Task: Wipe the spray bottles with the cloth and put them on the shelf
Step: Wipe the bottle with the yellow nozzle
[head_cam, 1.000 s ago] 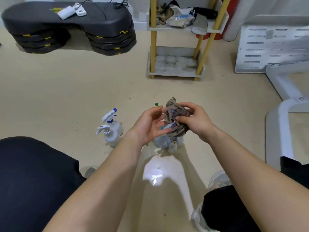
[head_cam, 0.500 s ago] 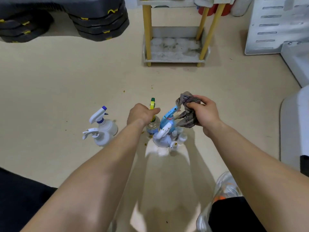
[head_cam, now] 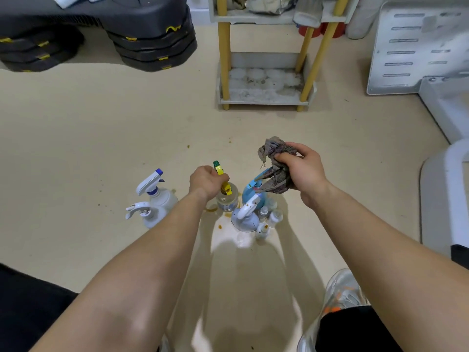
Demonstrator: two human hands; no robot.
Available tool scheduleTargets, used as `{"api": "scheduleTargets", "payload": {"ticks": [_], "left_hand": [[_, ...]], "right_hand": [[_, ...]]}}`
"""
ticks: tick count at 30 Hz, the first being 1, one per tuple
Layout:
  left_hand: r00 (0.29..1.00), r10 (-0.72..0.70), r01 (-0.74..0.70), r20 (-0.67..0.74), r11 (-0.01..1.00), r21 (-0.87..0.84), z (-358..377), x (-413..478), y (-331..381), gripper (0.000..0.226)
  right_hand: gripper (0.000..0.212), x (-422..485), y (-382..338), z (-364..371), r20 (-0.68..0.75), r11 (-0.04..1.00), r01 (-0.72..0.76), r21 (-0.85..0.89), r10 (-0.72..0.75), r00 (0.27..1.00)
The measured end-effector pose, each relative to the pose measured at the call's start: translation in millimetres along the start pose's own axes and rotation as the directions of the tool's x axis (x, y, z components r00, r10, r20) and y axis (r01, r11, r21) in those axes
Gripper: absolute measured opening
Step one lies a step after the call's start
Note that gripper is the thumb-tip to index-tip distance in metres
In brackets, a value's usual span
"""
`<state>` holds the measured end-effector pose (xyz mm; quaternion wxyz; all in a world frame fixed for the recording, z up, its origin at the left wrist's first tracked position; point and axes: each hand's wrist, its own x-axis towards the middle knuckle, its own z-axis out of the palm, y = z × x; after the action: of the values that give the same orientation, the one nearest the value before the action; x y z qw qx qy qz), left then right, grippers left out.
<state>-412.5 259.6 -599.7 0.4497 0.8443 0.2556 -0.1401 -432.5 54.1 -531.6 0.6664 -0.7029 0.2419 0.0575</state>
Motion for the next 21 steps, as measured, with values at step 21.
{"api": "scheduleTargets", "payload": {"ticks": [21], "left_hand": [[0.989,0.104,-0.145,-0.102,0.67,-0.728,-123.4,-113.7,128.5,0.095]], "right_hand": [[0.055,-111.5,-100.4,41.0,0.412,0.456,0.746,-0.485,-0.633,0.655]]}}
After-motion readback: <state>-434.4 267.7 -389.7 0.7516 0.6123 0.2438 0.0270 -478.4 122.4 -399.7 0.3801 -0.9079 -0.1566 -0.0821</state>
